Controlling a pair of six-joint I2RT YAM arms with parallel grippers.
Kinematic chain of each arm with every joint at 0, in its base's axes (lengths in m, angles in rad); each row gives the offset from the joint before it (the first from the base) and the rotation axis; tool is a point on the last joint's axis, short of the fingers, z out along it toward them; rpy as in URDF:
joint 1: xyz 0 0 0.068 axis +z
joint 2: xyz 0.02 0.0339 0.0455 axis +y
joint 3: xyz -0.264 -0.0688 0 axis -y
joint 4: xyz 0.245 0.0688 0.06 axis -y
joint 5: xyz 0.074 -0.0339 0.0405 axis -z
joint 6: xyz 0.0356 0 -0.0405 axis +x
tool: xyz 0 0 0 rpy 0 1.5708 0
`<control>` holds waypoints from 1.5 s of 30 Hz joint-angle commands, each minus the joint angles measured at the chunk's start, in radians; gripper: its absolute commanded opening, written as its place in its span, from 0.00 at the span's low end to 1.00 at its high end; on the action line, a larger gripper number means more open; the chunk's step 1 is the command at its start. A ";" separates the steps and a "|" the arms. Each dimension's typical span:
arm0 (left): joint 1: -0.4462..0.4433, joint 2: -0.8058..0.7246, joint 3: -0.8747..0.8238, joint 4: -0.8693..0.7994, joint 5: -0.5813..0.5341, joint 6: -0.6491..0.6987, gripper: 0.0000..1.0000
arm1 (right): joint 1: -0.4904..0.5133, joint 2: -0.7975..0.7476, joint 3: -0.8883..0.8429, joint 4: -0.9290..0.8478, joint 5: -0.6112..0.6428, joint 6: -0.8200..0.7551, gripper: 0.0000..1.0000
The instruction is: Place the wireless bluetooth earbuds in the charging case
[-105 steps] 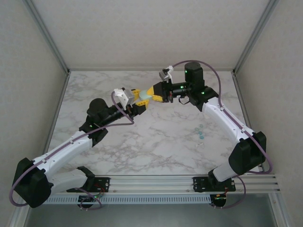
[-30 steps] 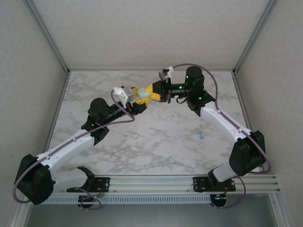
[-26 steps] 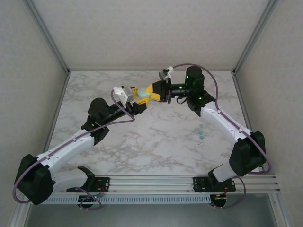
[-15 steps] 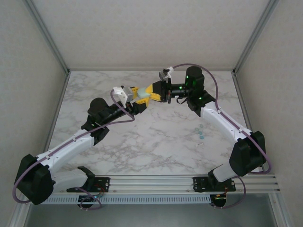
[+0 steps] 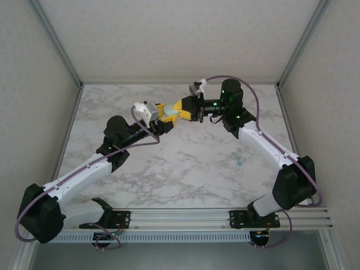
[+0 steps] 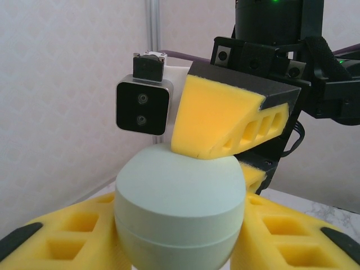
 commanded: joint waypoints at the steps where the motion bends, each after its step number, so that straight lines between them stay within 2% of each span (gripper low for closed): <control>1: 0.003 0.007 0.032 -0.023 0.020 0.019 0.39 | -0.001 -0.028 -0.017 0.068 0.010 0.033 0.16; 3: 0.004 0.007 0.033 -0.034 0.019 0.026 0.34 | -0.001 -0.032 -0.010 0.031 0.013 0.008 0.22; 4: 0.004 0.005 0.031 -0.034 0.017 0.026 0.31 | -0.001 -0.038 0.000 -0.020 0.023 -0.034 0.29; 6: 0.004 0.002 0.028 -0.029 0.015 0.023 0.27 | -0.001 -0.055 0.038 -0.178 0.049 -0.168 0.41; 7: 0.004 0.001 0.027 -0.028 0.017 0.022 0.25 | -0.002 -0.063 0.061 -0.270 0.068 -0.241 0.50; 9: 0.004 0.000 0.022 -0.028 0.024 0.017 0.24 | -0.004 -0.083 0.126 -0.465 0.125 -0.420 0.59; 11: 0.004 -0.004 0.020 -0.029 0.036 0.011 0.22 | -0.009 -0.106 0.195 -0.660 0.234 -0.593 0.62; 13: 0.004 -0.009 0.017 -0.035 0.055 0.004 0.22 | -0.009 -0.136 0.219 -0.734 0.320 -0.730 0.64; 18: 0.004 -0.012 -0.001 -0.011 0.070 -0.024 0.21 | -0.004 -0.228 0.140 -0.740 0.383 -1.121 0.62; 22: 0.004 0.002 0.014 -0.007 0.118 -0.050 0.21 | 0.020 -0.257 0.111 -0.756 0.402 -1.329 0.62; 27: 0.001 0.012 0.028 -0.009 0.143 -0.060 0.20 | 0.048 -0.223 0.161 -0.808 0.457 -1.369 0.64; 35: -0.005 0.013 0.040 -0.030 0.159 -0.058 0.21 | 0.070 -0.182 0.179 -0.802 0.422 -1.359 0.65; 45: -0.011 -0.003 0.055 -0.072 0.200 -0.037 0.21 | 0.073 -0.154 0.204 -0.773 0.541 -1.289 0.63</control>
